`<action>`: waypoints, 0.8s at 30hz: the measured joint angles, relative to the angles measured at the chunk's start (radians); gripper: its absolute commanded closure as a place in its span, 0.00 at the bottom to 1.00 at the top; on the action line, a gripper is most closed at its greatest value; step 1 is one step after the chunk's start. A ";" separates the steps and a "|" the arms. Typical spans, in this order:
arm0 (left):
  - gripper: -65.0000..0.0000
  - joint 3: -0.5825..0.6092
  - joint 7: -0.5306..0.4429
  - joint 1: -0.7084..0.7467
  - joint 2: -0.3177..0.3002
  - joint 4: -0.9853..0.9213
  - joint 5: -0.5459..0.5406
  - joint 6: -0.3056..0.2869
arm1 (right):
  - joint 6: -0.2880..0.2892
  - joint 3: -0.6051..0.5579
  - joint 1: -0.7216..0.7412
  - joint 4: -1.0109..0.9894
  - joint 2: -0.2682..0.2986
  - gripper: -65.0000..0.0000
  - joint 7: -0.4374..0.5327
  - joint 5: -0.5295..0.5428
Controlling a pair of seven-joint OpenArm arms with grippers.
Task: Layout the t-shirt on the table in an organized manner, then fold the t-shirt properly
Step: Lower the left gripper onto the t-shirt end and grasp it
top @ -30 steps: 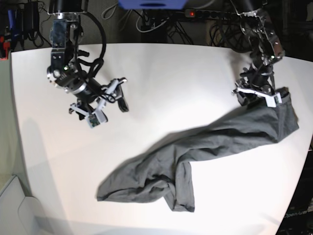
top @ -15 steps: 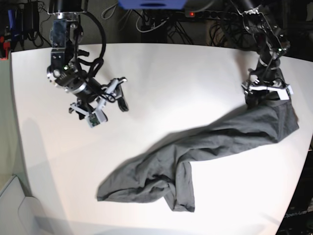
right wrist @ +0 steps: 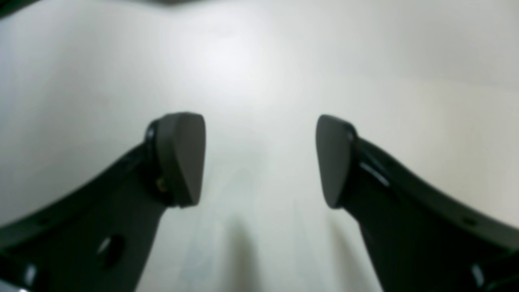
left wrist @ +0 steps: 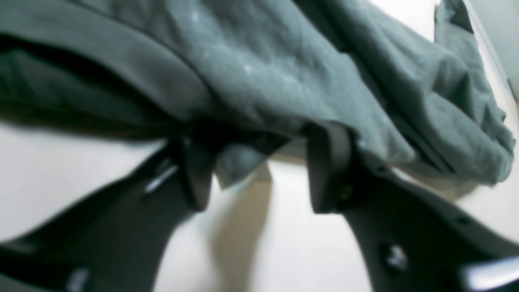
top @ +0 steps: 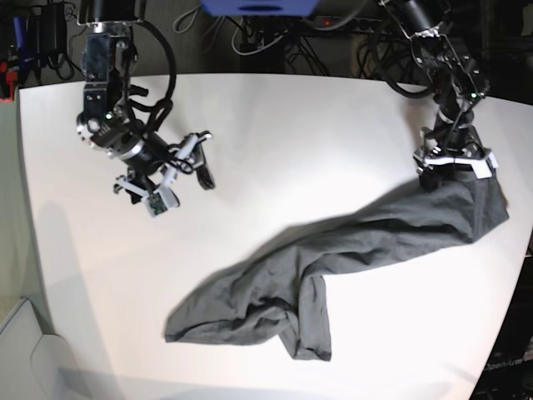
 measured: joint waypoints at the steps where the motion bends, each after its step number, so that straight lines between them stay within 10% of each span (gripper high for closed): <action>1: 0.57 0.000 -0.005 0.000 0.000 -0.005 -0.001 -0.001 | 0.000 0.000 0.000 0.000 0.000 0.33 0.000 0.000; 17: 0.63 0.003 0.004 -0.007 0.000 -0.010 0.000 0.003 | 0.000 0.000 0.000 0.000 0.000 0.33 0.000 0.000; 24: 0.85 0.002 0.013 -0.006 0.000 -0.015 0.001 0.006 | 0.000 0.000 0.000 0.000 0.000 0.33 0.000 0.000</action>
